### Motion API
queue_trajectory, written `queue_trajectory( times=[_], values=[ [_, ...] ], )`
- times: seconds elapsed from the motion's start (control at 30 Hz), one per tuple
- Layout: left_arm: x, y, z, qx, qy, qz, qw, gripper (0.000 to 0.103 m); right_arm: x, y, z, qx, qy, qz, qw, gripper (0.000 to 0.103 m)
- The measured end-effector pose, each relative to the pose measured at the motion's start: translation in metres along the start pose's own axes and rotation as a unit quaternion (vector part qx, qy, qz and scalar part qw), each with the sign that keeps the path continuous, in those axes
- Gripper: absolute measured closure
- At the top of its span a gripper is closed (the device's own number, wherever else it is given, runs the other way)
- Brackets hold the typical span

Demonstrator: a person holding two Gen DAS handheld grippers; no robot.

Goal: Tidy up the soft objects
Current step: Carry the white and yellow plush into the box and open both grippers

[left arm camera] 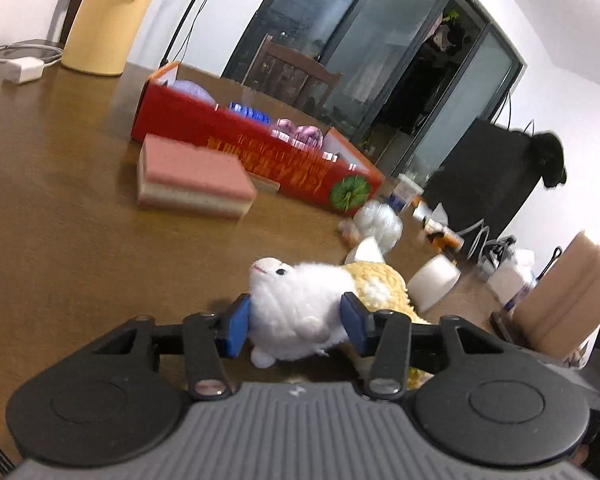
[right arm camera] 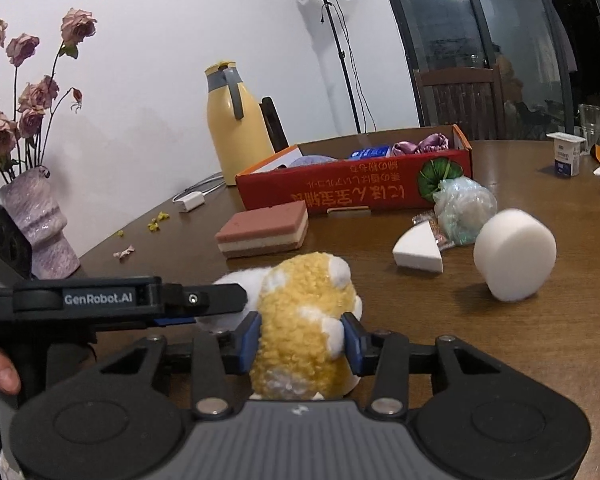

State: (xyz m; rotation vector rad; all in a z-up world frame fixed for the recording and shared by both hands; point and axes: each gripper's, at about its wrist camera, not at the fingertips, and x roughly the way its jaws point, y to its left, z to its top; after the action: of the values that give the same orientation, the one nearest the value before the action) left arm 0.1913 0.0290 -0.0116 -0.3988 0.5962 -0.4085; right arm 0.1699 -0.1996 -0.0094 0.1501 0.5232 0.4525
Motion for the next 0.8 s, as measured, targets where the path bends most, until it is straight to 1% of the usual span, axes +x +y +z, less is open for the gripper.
queue_trajectory(
  times=[0.07, 0.1, 0.2, 0.23, 0.27, 0.33, 0.37, 0.43, 0.53, 0.6, 0.63, 0.7, 0.73, 0.77, 0.8],
  values=[
    [0.001, -0.005, 0.024, 0.019, -0.025, -0.007, 0.9995, 0.054, 0.002, 0.0, 0.019, -0.008, -0.02, 0.003, 1.0, 0.061],
    [0.003, -0.007, 0.04, 0.029, -0.04, -0.011, 0.9987, 0.054, 0.006, 0.0, 0.035, -0.013, -0.033, 0.006, 0.999, 0.061],
    [0.026, -0.004, 0.106, 0.054, -0.064, -0.02, 0.9963, 0.053, 0.03, -0.001, 0.091, -0.036, -0.069, 0.009, 0.997, 0.061],
    [0.037, 0.0, 0.128, 0.056, -0.069, -0.021, 0.9958, 0.053, 0.045, -0.004, 0.112, -0.04, -0.078, 0.008, 0.996, 0.061],
    [0.052, 0.006, 0.153, 0.055, -0.072, -0.019, 0.9957, 0.053, 0.062, -0.009, 0.131, -0.035, -0.077, 0.01, 0.996, 0.061],
    [0.082, 0.018, 0.19, 0.064, -0.065, -0.011, 0.9958, 0.052, 0.103, -0.022, 0.166, -0.013, -0.067, 0.012, 0.998, 0.061],
    [0.102, 0.027, 0.208, 0.054, -0.051, -0.001, 0.9973, 0.052, 0.125, -0.029, 0.18, -0.002, -0.056, 0.012, 0.998, 0.061],
    [0.138, 0.042, 0.231, 0.044, -0.019, 0.021, 0.9986, 0.053, 0.167, -0.044, 0.199, 0.028, -0.027, 0.01, 0.999, 0.061],
    [0.188, 0.061, 0.246, 0.038, 0.045, 0.06, 0.9964, 0.053, 0.226, -0.061, 0.212, 0.049, 0.027, -0.007, 0.998, 0.061],
    [0.21, 0.069, 0.245, 0.052, 0.076, 0.092, 0.9914, 0.052, 0.253, -0.066, 0.211, 0.054, 0.063, -0.016, 0.996, 0.061],
    [0.214, 0.071, 0.243, 0.06, 0.082, 0.103, 0.9895, 0.052, 0.265, -0.066, 0.208, 0.051, 0.082, -0.019, 0.995, 0.061],
    [0.215, 0.075, 0.237, 0.082, 0.078, 0.123, 0.986, 0.047, 0.278, -0.063, 0.202, 0.046, 0.104, -0.025, 0.993, 0.061],
    [0.213, 0.077, 0.235, 0.086, 0.072, 0.127, 0.9856, 0.044, 0.284, -0.061, 0.2, 0.044, 0.113, -0.025, 0.992, 0.061],
    [0.211, 0.079, 0.235, 0.084, 0.067, 0.128, 0.986, 0.043, 0.288, -0.06, 0.199, 0.047, 0.12, -0.021, 0.991, 0.06],
    [0.21, 0.082, 0.236, 0.081, 0.067, 0.127, 0.9864, 0.042, 0.292, -0.059, 0.197, 0.05, 0.128, -0.015, 0.99, 0.057]
  ],
)
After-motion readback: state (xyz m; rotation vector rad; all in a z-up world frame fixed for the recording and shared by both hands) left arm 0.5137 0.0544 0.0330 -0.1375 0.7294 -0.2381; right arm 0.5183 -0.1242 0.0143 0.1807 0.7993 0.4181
